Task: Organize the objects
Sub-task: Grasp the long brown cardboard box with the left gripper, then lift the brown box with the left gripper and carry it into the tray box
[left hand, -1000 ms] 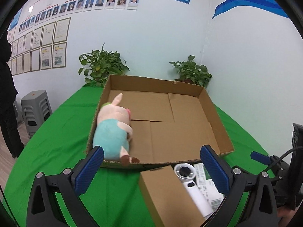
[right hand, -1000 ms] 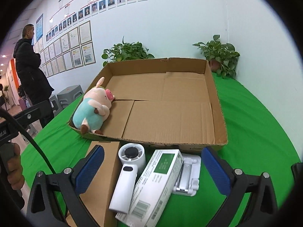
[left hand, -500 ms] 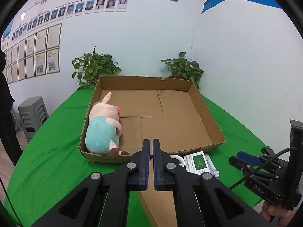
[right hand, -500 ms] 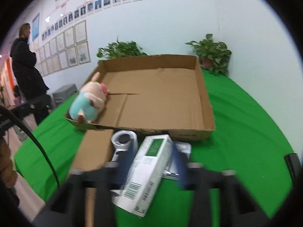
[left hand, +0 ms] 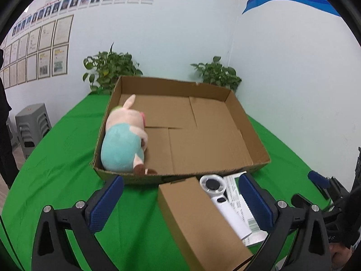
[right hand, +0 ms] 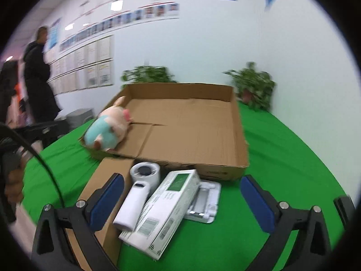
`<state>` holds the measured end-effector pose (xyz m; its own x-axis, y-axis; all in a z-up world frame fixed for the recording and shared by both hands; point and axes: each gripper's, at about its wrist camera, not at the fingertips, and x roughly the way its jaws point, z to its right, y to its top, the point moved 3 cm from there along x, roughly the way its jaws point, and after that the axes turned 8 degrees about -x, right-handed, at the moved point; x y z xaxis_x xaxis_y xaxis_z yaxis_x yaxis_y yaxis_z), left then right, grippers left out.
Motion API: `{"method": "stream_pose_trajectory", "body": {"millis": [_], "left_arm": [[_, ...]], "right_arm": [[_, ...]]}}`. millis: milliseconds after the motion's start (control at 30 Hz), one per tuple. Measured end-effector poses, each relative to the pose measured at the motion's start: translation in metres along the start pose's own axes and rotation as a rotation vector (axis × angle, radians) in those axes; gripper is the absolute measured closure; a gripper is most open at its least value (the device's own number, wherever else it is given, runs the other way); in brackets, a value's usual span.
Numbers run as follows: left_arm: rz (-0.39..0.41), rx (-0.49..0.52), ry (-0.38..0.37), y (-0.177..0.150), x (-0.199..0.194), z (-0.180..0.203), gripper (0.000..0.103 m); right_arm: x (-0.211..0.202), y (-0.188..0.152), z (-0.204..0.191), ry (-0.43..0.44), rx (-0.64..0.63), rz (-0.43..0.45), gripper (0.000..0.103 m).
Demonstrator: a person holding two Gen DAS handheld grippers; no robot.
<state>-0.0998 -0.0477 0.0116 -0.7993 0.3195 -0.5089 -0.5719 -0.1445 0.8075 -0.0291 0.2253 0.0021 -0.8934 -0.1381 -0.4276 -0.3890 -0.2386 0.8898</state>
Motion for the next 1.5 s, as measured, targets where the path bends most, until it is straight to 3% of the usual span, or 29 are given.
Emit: {"method": "stream_pose_trajectory", "body": {"millis": [233, 433, 533, 633, 700, 867, 967, 1067, 1200, 1267, 1300, 1500], "left_arm": [[-0.159, -0.075, -0.077, -0.012, 0.003, -0.035, 0.001], [-0.172, -0.053, -0.066, -0.002, -0.034, -0.055, 0.001], [-0.214, -0.107, -0.151, -0.012, -0.044, -0.052, 0.001], [-0.319, -0.156, -0.265, -0.039, -0.024, -0.035, 0.001], [-0.398, -0.183, -0.294, -0.059, -0.002, -0.025, 0.001], [-0.522, -0.272, -0.28, -0.099, 0.04, -0.023, 0.004], [-0.558, -0.305, -0.257, -0.114, 0.048, -0.034, 0.004], [-0.584, -0.346, -0.304, -0.126, 0.052, -0.034, 0.004], [-0.594, -0.331, -0.343, -0.134, 0.051, -0.025, 0.009], [-0.578, -0.312, -0.329, -0.136, 0.048, -0.022, 0.009], [-0.573, -0.301, -0.326, -0.137, 0.047, -0.021, 0.01], [-0.564, -0.307, -0.323, -0.139, 0.04, -0.019, 0.014]], "right_arm": [[-0.037, -0.016, -0.02, 0.325, -0.051, 0.026, 0.001], [-0.08, -0.031, -0.024, 0.473, -0.095, -0.057, 0.001], [-0.091, -0.039, -0.037, 0.553, -0.11, -0.074, 0.001], [-0.08, -0.054, -0.061, 0.623, -0.08, -0.087, 0.001], [-0.068, -0.065, -0.079, 0.628, -0.07, -0.113, 0.001], [-0.027, -0.087, -0.109, 0.441, -0.074, -0.199, 0.001], [-0.021, -0.087, -0.112, 0.451, -0.018, -0.192, 0.001], [-0.017, -0.084, -0.128, 0.461, -0.041, -0.18, 0.0], [-0.004, -0.084, -0.143, 0.391, -0.071, -0.221, 0.001], [0.0, -0.085, -0.144, 0.369, -0.064, -0.236, 0.004], [0.0, -0.086, -0.143, 0.342, -0.069, -0.238, 0.011], [-0.007, -0.09, -0.14, 0.283, -0.047, -0.236, 0.014]]}}
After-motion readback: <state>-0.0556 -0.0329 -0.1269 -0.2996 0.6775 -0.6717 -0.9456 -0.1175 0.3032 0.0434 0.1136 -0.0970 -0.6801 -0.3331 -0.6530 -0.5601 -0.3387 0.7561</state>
